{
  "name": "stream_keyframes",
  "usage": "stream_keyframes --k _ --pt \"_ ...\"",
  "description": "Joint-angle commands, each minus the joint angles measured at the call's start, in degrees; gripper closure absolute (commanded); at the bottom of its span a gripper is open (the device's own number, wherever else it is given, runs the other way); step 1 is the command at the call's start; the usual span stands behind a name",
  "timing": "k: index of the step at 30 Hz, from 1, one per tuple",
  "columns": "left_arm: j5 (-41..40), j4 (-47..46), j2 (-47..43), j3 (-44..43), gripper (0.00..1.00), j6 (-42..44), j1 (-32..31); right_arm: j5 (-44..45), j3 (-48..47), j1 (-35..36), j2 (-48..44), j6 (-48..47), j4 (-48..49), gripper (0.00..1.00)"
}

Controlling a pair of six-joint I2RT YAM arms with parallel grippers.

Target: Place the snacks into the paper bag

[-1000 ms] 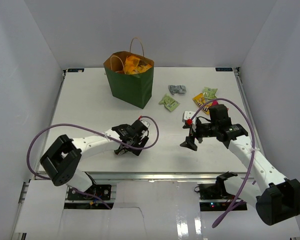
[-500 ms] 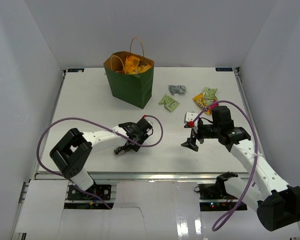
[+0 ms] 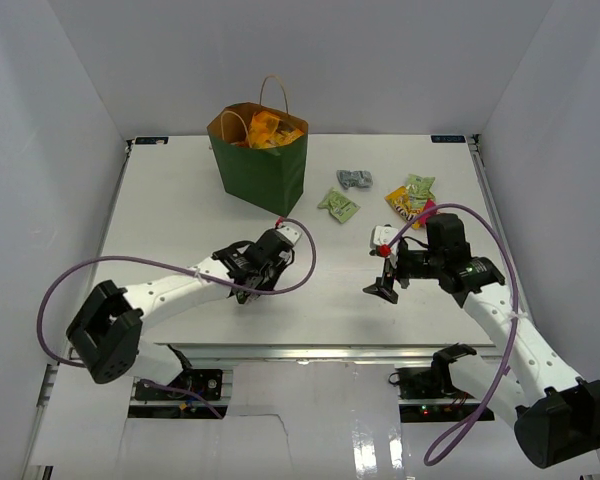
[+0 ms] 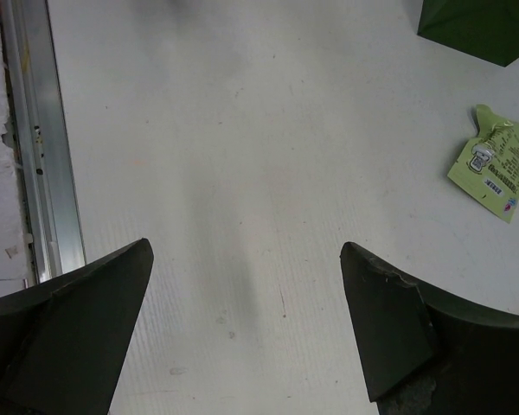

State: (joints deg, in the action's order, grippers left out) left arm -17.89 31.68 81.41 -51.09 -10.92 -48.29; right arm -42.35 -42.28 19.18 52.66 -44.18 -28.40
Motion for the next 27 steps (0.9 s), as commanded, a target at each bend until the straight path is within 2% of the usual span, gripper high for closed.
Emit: stream_keyframes --k 1,6,10,12,13,16,24,27 --pt "4.87 -4.77 -6.95 -3.04 0.7 -2.26 1.26 -0.19 0.27 -0.2 -1.33 -0.99 1.33 0.05" --pt "13.48 -14.17 -15.29 -6.73 0.73 -5.42 5.39 0.16 0.27 -0.2 -1.86 -0.99 1.51 0.05" --pt "20.07 -26.8 -16.02 -11.65 0.73 -9.46 12.15 0.25 0.27 -0.2 -2.21 -0.99 1.6 0.05" --pt "19.39 -30.96 -14.79 -14.9 0.73 -11.05 13.31 0.25 0.36 -0.2 -2.3 -0.9 1.68 0.05" --pt "19.12 -35.42 -12.96 -16.13 0.74 -11.23 13.83 0.07 0.45 -0.2 -2.39 -0.9 1.77 0.05" --pt "15.53 -40.71 -7.78 -21.23 0.74 -11.06 14.28 -0.37 0.97 -0.2 -2.83 -0.55 2.3 0.05" --pt "11.48 -46.88 7.96 -37.65 0.74 -9.39 18.05 -0.98 1.15 -0.2 -3.53 -0.2 2.56 0.05" --pt "9.46 -48.55 13.42 -41.1 0.74 -6.75 18.49 -0.98 1.32 -0.2 -3.8 -0.11 2.74 0.05"
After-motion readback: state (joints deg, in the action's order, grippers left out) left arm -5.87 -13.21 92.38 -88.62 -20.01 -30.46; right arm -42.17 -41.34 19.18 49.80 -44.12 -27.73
